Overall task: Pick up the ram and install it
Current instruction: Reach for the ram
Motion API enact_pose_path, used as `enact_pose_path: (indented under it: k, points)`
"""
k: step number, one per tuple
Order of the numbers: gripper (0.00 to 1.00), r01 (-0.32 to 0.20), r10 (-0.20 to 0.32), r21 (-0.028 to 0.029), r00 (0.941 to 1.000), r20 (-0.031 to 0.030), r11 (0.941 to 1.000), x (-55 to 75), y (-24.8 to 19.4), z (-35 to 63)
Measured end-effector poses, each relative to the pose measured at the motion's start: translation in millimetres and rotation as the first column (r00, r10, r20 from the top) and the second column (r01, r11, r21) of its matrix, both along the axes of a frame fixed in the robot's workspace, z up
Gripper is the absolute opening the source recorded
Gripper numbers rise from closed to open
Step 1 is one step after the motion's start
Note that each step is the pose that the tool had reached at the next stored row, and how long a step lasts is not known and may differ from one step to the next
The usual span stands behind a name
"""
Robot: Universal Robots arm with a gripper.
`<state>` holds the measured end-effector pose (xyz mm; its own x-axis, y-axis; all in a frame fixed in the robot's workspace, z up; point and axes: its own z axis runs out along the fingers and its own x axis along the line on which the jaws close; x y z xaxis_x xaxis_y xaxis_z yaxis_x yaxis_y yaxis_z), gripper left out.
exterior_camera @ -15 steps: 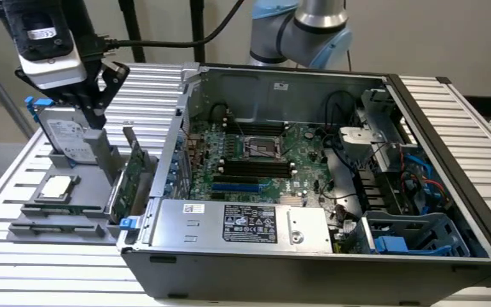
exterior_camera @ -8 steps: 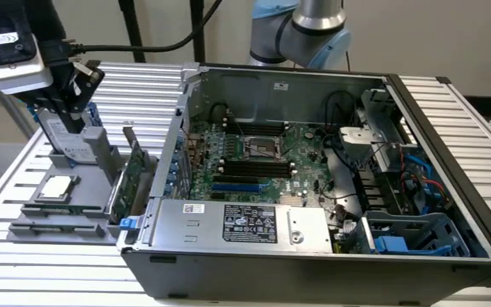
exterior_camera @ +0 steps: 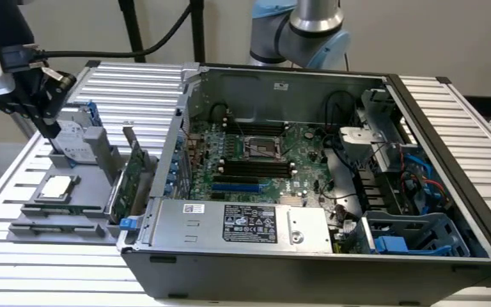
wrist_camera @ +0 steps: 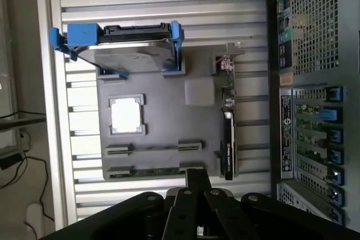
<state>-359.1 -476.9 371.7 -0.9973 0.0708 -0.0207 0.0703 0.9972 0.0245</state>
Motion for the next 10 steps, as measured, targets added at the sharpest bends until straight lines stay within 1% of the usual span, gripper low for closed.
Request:
enact_pose_path:
  k: [6,8,10]
  points:
    - [0.0,0.0,0.0,-0.0039,1.0,-0.0002,1.0,-23.7,-4.1,-4.1]
    - [0.0,0.0,0.0,-0.004,1.0,-0.0003,1.0,-30.2,-6.3,-6.3]
    - [0.0,0.0,0.0,-0.0039,1.0,-0.001,1.0,-34.0,-9.5,-8.9]
